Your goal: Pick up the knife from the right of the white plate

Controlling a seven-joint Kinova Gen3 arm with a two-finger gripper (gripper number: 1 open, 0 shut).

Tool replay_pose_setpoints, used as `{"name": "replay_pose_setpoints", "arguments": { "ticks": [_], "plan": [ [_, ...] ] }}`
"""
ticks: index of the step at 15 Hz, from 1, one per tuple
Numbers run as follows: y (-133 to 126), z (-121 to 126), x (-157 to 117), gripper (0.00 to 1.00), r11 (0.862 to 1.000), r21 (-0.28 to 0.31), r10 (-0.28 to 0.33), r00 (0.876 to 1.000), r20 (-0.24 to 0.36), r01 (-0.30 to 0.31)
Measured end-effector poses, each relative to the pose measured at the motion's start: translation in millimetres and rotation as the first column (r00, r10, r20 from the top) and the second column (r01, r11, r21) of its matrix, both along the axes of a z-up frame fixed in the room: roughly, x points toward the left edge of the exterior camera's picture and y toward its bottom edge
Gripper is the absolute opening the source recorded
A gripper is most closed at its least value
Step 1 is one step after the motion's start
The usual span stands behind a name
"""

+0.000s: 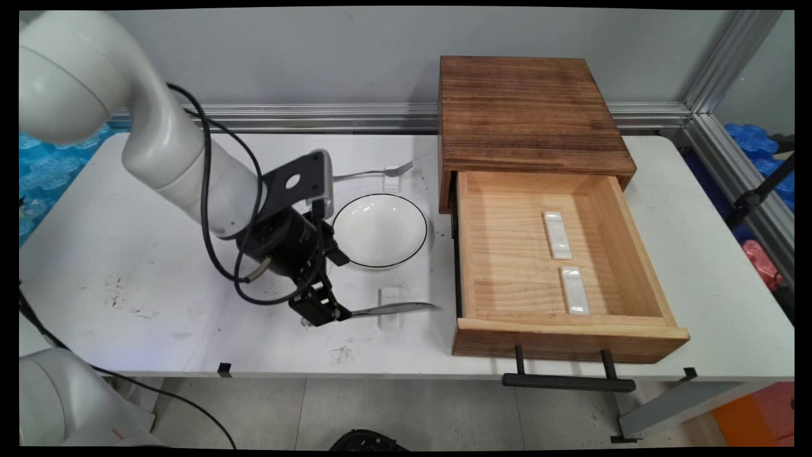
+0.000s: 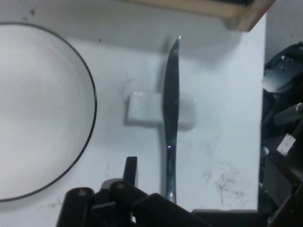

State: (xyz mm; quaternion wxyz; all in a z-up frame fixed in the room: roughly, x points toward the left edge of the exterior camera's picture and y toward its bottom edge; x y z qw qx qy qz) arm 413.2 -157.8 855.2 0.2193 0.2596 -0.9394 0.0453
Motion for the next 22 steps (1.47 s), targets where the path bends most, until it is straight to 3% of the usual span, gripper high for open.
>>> {"name": "replay_pose_setpoints", "arguments": {
  "ticks": [10,22],
  "plan": [
    [-18,-59,-3,1.00,1.000,0.009,0.009,0.999,0.035,-0.009],
    [-24,-90,-15,1.00,1.000,0.018,0.012,0.998,0.057,-0.013]
  ]
}}
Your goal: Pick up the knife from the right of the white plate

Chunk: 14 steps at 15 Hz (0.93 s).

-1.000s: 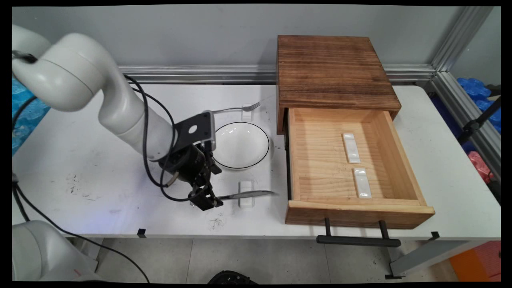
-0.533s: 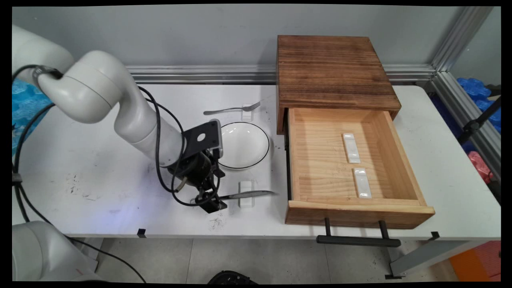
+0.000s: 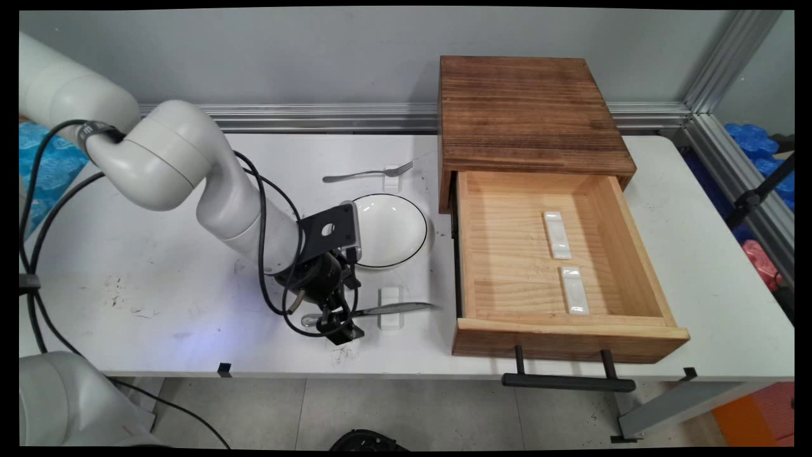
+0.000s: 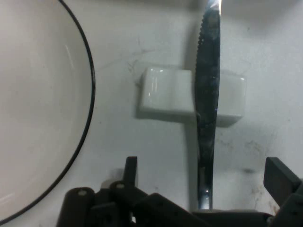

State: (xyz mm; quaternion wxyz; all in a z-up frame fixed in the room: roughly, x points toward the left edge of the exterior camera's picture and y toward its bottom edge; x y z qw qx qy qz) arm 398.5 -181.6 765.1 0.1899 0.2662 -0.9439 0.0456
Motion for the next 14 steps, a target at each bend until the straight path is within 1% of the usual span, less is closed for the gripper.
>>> {"name": "replay_pose_setpoints", "arguments": {
  "ticks": [13,14],
  "plan": [
    [-1.7,-4.1,-5.0,1.00,1.000,-0.005,-0.003,1.000,0.009,0.003],
    [-1.7,-3.9,-5.3,0.00,1.000,-0.005,-0.003,1.000,0.008,0.004]
  ]
}}
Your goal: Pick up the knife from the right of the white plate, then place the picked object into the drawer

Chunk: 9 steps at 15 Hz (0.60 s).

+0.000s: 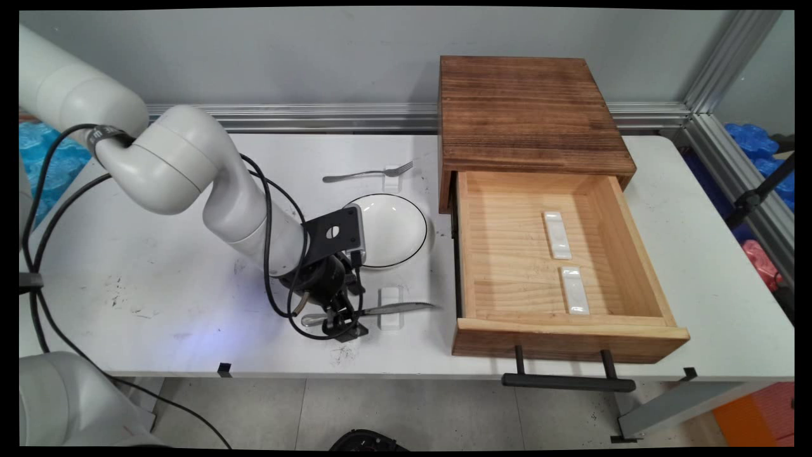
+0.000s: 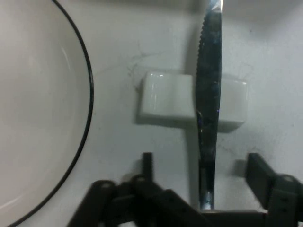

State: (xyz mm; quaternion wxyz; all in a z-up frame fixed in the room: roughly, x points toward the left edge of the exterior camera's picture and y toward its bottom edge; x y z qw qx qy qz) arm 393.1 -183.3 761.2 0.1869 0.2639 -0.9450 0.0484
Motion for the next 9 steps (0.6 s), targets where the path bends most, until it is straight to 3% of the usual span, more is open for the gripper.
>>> {"name": "replay_pose_setpoints", "arguments": {
  "ticks": [9],
  "plan": [
    [3.1,3.2,-2.0,0.00,1.000,-0.001,-0.007,1.000,-0.004,0.007]
  ]
}}
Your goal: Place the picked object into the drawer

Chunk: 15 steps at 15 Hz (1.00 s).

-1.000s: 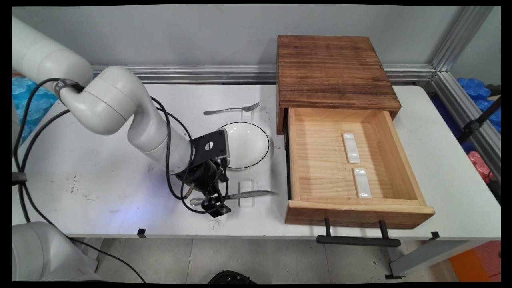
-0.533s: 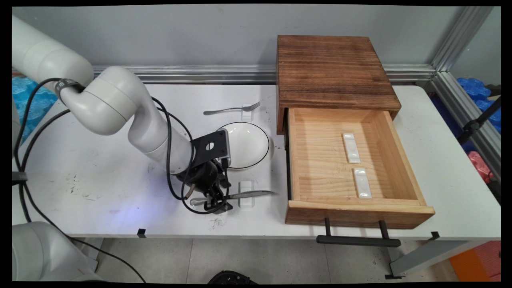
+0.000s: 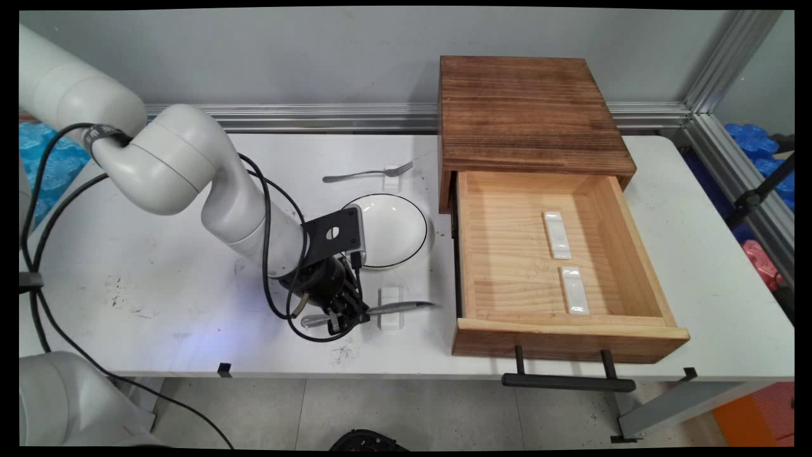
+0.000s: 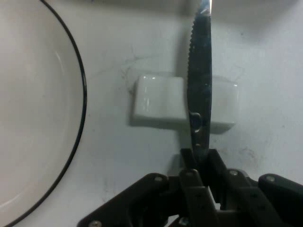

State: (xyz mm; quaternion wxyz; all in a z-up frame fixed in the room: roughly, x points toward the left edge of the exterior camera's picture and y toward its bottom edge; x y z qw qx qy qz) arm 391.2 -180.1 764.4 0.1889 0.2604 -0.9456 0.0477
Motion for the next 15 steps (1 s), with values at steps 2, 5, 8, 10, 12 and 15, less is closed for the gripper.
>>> {"name": "replay_pose_setpoints", "arguments": {
  "ticks": [2,5,8,10,12,15],
  "plan": [
    [1,1,0,0.00,1.000,-0.001,-0.002,1.000,0.001,0.002],
    [1,5,0,0.00,1.000,-0.005,-0.005,1.000,0.002,0.005],
    [3,13,0,0.00,1.000,-0.007,-0.012,1.000,-0.001,0.012],
    [6,22,0,0.00,1.000,-0.004,-0.018,1.000,-0.003,0.018],
    [11,34,2,0.00,1.000,-0.002,-0.026,1.000,-0.005,0.026],
    [15,54,5,0.00,0.999,-0.004,-0.039,0.999,-0.007,0.039]
  ]
}}
